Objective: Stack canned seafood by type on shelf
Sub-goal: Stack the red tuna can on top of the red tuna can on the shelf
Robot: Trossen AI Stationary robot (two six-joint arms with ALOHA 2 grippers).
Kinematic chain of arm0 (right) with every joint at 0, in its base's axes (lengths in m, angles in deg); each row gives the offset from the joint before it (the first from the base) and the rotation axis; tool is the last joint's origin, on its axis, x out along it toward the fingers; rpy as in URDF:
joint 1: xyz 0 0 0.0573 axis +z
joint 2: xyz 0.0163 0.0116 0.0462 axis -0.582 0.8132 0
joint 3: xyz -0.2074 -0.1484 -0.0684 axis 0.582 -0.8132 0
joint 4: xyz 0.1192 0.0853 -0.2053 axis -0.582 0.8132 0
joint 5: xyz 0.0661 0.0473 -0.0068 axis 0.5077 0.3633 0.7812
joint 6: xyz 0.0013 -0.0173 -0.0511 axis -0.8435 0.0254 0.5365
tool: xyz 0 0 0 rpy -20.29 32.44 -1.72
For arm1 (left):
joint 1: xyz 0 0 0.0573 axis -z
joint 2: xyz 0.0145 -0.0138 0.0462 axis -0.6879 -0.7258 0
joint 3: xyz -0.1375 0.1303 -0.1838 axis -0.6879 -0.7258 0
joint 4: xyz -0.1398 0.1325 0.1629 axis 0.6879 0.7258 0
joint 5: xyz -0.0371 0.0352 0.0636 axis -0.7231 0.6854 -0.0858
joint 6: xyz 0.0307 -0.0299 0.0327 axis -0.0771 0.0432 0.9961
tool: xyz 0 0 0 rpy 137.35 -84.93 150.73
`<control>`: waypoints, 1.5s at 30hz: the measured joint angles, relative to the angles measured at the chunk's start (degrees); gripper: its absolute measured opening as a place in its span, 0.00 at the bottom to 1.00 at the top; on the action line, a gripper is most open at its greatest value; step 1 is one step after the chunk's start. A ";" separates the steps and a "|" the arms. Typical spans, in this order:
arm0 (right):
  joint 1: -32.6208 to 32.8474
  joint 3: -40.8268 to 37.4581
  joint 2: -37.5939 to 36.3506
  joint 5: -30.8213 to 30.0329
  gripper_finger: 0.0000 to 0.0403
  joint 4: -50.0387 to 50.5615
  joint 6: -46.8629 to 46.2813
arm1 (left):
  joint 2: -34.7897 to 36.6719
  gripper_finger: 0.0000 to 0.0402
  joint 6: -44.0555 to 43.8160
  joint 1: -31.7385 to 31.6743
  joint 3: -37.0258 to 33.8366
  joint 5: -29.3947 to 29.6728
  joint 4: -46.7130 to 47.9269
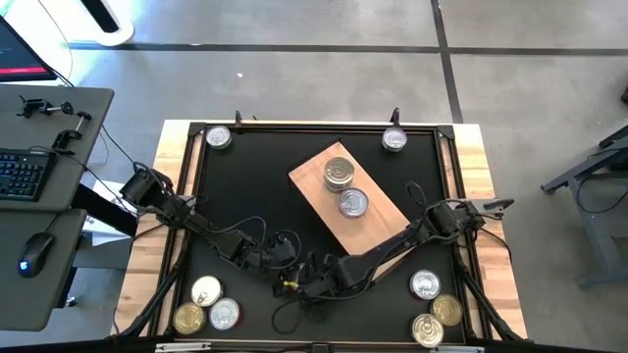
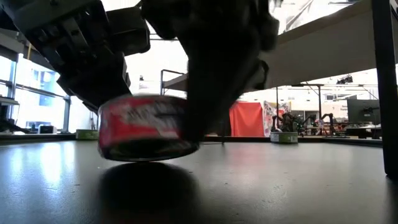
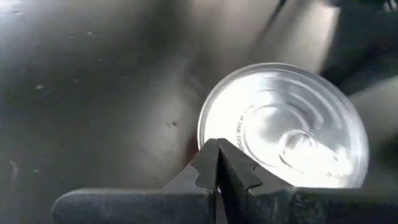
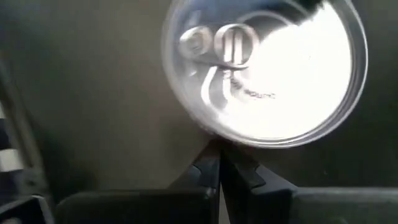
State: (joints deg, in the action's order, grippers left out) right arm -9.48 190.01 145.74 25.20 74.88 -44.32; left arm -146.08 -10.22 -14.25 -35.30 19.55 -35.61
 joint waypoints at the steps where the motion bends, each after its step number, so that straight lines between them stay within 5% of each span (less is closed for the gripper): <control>1: 0.00 0.74 0.00 -0.15 0.00 0.25 0.04 | -0.03 0.00 0.05 0.00 0.01 0.26 0.11; 12: -0.57 6.55 -0.17 -6.64 0.00 5.98 0.05 | -0.44 0.00 0.90 0.23 -0.28 -2.11 1.17; 21: -0.86 7.31 -0.74 -5.84 0.00 6.78 1.24 | 0.14 0.00 -0.04 0.11 -0.26 -2.19 3.87; 33: -2.77 16.71 -2.08 -5.92 0.01 13.72 -0.50 | 10.13 0.00 -1.55 0.55 -0.24 -1.82 18.02; 38: -6.35 19.07 -2.16 1.33 0.15 10.85 9.87 | 18.60 0.00 -2.86 2.96 -0.24 -0.68 22.46; 45: -8.93 19.09 -1.66 4.16 0.56 14.33 42.11 | 29.80 0.00 -14.87 10.06 -0.15 9.19 25.84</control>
State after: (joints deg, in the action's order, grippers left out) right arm -18.41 209.10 144.08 29.36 89.20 -2.21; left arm -116.28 -25.09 -4.19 -35.46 28.74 -9.77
